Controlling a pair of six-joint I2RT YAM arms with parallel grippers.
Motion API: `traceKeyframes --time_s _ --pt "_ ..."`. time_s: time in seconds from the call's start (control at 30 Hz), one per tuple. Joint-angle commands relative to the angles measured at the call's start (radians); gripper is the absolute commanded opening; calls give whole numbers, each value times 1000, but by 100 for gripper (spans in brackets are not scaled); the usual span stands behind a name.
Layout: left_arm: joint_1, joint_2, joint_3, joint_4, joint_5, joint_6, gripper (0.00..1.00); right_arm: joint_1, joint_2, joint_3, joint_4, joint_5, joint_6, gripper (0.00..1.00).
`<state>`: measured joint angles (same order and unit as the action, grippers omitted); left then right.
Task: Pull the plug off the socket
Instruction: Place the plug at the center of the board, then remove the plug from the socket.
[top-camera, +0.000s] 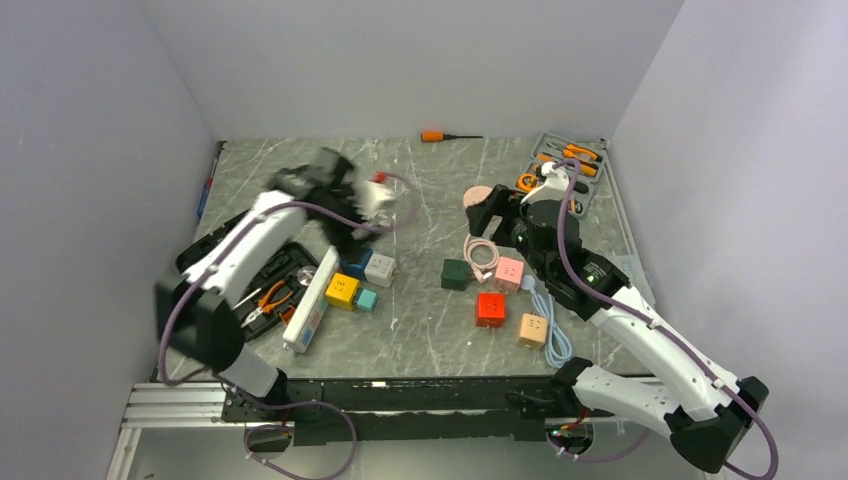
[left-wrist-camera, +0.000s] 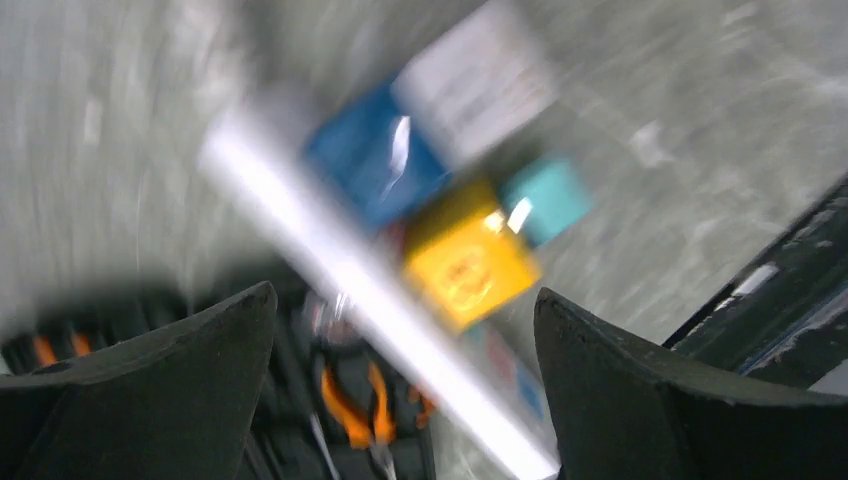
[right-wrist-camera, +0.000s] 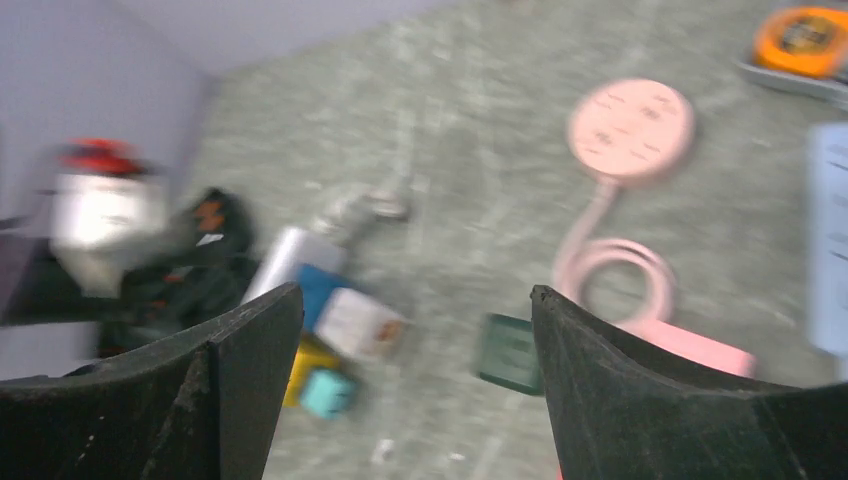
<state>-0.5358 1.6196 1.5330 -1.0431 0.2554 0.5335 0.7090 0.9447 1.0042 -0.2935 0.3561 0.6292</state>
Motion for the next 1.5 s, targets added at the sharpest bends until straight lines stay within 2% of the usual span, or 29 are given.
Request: traceKeyframes --time_s 0.0,0.1,0.2,0.33,0.53,0.67,0.73,0.87,1.0,1.07,1.17,1.33,1.47 --pt "260 -254 -261 27 -89 -99 99 -58 39 -43 -194 30 -77 87" --pt "293 -387 -454 104 -153 -84 100 -50 84 -45 -178 -23 -84 90" --pt "328 -496 -565 163 -190 -95 99 -33 100 -63 -166 -44 -92 94" --pt "349 -554 -609 177 -155 -113 99 -18 93 -92 -171 -147 -86 99" --pt "349 -567 -616 168 -91 -117 99 47 70 -153 -301 -281 -27 100" --pt "350 -534 -618 149 -74 -104 99 113 59 -212 -357 -269 9 100" --pt "352 -535 -630 158 -78 -93 99 122 51 -247 -297 -269 39 100" --pt "353 -523 -646 155 -58 -64 98 120 65 -335 -18 -285 86 100" --pt "354 -481 -646 147 -72 -58 89 116 186 -308 156 -199 -18 100" --pt "353 -469 -666 165 -73 -55 87 119 255 -264 160 -195 -118 100" --pt "354 -440 -682 178 -74 -55 84 130 339 -177 76 -84 -184 100" --pt "353 -401 -726 207 -47 -40 80 133 318 -173 120 -62 -219 100" --pt "353 -357 -745 199 -11 -23 70 134 281 -173 148 -63 -238 98"
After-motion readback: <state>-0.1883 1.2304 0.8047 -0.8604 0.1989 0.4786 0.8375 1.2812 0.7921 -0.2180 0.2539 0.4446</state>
